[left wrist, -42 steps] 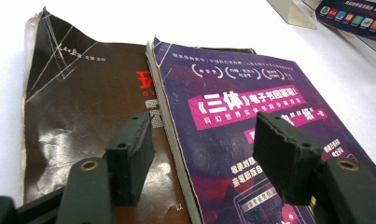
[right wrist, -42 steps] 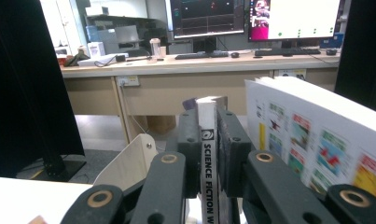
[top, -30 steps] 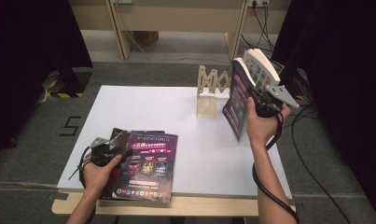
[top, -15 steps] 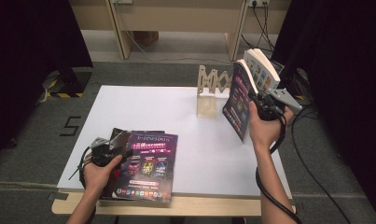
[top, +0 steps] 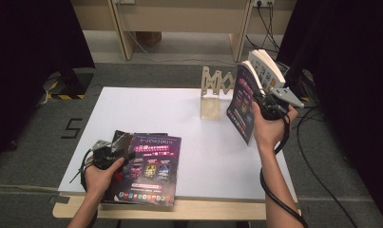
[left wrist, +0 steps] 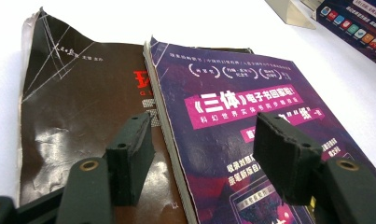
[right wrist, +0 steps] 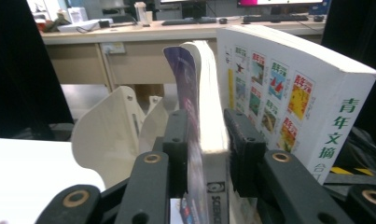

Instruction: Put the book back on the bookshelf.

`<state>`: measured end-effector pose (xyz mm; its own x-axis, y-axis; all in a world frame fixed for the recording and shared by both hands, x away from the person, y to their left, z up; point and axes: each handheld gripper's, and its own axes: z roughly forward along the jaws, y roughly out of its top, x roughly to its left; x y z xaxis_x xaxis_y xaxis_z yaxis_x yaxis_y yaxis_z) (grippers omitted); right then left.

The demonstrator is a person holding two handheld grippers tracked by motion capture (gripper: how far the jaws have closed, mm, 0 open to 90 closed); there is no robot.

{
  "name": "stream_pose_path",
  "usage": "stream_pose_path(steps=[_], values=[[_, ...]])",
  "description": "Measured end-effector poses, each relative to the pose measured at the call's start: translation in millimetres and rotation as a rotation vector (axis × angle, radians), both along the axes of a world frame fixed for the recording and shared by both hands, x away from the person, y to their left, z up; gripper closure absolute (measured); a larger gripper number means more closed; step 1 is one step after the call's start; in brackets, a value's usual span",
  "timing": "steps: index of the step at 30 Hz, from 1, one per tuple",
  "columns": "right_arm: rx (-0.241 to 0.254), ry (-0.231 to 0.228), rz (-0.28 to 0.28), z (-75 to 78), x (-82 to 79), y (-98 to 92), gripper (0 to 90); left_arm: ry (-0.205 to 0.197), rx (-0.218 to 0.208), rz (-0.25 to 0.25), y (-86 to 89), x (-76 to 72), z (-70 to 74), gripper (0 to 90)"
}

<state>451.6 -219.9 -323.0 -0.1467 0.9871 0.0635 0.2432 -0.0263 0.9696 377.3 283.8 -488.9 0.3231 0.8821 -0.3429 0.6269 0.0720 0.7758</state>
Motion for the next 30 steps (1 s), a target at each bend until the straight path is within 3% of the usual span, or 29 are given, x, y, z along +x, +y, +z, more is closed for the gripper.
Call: stream_pose_path(steps=[6, 12, 30], values=[[-0.04, 0.018, -0.022, 1.5, 5.1, -1.1, 73.5, 0.001, -0.002, -0.001, -0.1, 0.2, -0.8, 36.8], [-0.062, 0.034, -0.032, 1.6, 7.4, -2.3, 82.1, 0.002, -0.001, 0.0, 0.0, 0.1, -0.7, 36.8], [-0.009, -0.003, -0.002, 3.0, 4.7, 4.8, 83.4, 0.004, -0.003, 0.001, 1.0, 0.6, -0.9, 36.8]])
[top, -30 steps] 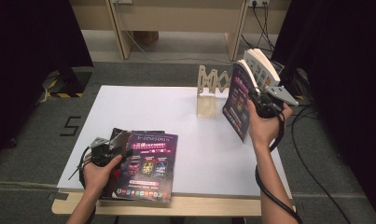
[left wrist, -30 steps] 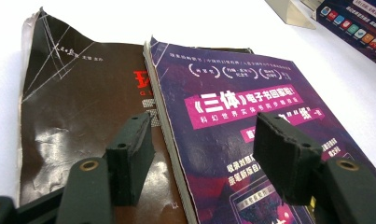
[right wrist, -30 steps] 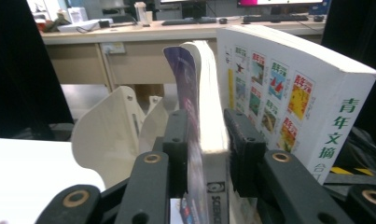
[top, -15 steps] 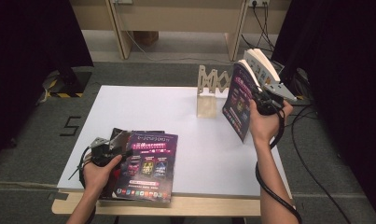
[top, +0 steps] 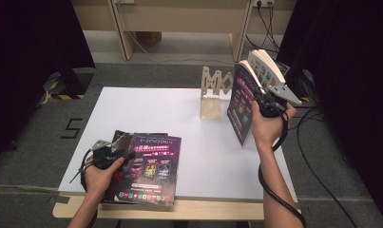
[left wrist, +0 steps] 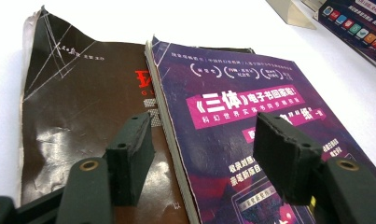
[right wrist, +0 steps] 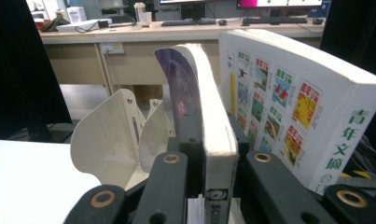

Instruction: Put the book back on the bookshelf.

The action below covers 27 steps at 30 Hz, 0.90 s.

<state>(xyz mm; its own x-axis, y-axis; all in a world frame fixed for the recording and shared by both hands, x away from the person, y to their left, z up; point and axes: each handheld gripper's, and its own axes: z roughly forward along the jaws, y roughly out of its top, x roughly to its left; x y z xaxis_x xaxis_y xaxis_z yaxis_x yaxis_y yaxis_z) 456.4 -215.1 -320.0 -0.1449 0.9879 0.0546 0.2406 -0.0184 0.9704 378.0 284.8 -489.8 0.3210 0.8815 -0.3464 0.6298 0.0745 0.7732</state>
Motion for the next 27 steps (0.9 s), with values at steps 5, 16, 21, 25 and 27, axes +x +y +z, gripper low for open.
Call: stream_pose_path(steps=[5, 16, 21, 25, 27], values=[[-0.002, -0.016, 0.005, 3.6, 1.4, 4.5, 83.4, -0.001, -0.001, 0.0, -0.1, 0.1, -0.2, 36.8], [0.008, -0.047, 0.0, 10.1, 7.0, 7.9, 83.4, -0.004, 0.0, 0.001, 1.2, 0.3, 0.2, 36.8], [0.012, -0.055, 0.002, 12.3, 9.9, 9.6, 83.4, -0.005, -0.001, 0.002, 1.7, 0.3, 0.6, 36.8], [0.011, -0.057, 0.0, 14.4, 12.3, 10.7, 83.4, -0.005, -0.002, 0.001, 2.0, 0.3, 0.6, 36.8], [0.014, -0.057, 0.002, 15.8, 13.5, 11.7, 83.4, -0.005, -0.001, 0.001, 1.9, 0.3, 0.4, 36.8]])
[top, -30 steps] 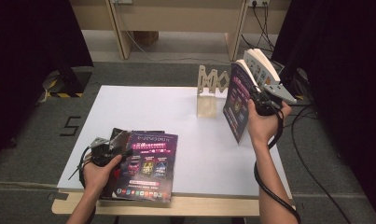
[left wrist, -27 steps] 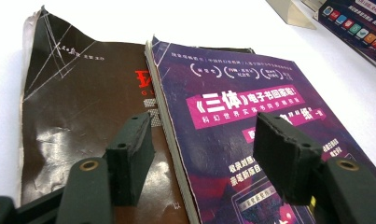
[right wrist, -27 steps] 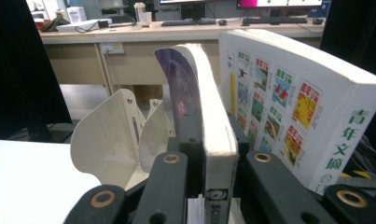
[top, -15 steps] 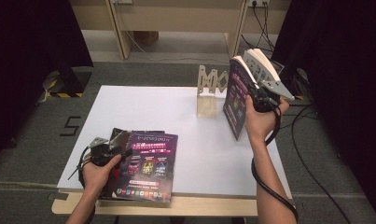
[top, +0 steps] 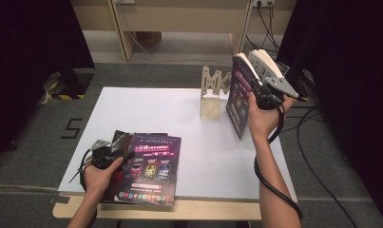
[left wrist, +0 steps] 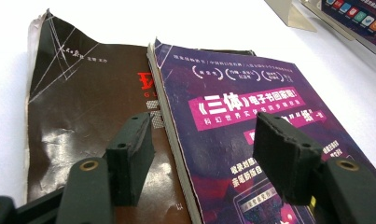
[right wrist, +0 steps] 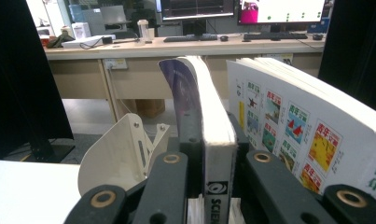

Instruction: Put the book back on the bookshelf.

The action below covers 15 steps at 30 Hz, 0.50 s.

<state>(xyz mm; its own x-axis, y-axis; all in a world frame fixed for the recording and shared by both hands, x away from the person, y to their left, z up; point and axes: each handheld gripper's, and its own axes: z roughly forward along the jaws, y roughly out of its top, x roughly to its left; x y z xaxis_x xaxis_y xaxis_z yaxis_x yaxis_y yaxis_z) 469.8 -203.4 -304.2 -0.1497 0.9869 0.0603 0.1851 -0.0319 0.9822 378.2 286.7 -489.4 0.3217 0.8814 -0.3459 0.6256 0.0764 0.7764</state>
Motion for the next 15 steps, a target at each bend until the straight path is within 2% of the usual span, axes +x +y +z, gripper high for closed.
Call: stream_pose_path(steps=[15], values=[[0.012, -0.013, 0.0, 5.4, 10.8, 6.9, 83.4, 0.001, 0.0, 0.005, 1.3, 0.0, 0.5, 36.8]])
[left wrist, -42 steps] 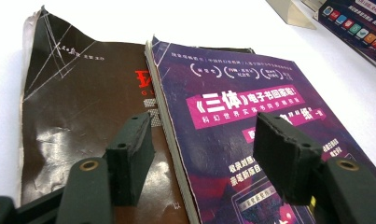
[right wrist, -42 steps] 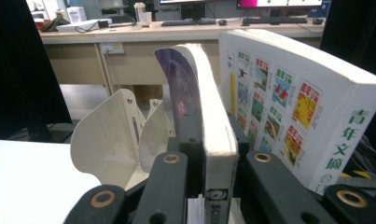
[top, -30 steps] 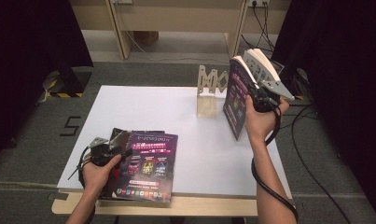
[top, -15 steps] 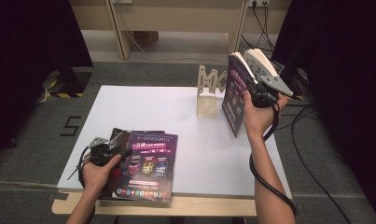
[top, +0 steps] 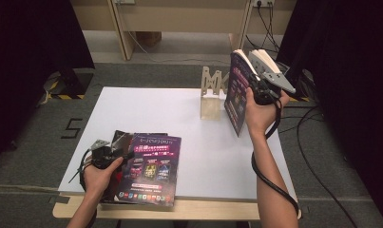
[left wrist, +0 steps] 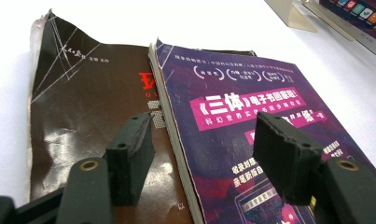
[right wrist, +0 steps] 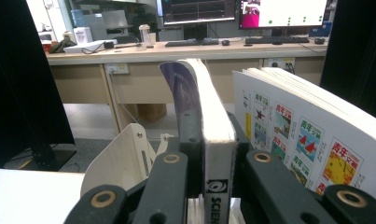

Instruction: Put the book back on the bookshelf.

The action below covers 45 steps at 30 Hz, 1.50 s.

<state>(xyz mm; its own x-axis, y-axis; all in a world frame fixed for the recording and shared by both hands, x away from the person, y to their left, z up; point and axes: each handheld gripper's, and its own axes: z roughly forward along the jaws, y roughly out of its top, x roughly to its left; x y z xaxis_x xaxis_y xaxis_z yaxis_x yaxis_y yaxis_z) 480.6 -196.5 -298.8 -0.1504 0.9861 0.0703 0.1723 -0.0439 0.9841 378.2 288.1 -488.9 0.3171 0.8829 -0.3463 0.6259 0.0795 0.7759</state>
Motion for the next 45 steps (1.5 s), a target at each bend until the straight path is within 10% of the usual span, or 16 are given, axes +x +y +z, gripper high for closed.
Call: stream_pose_path(steps=[45], values=[[0.006, -0.007, -0.016, 8.2, 34.1, 9.9, 83.4, -0.001, -0.003, 0.002, 2.0, -0.4, 0.6, 36.8]])
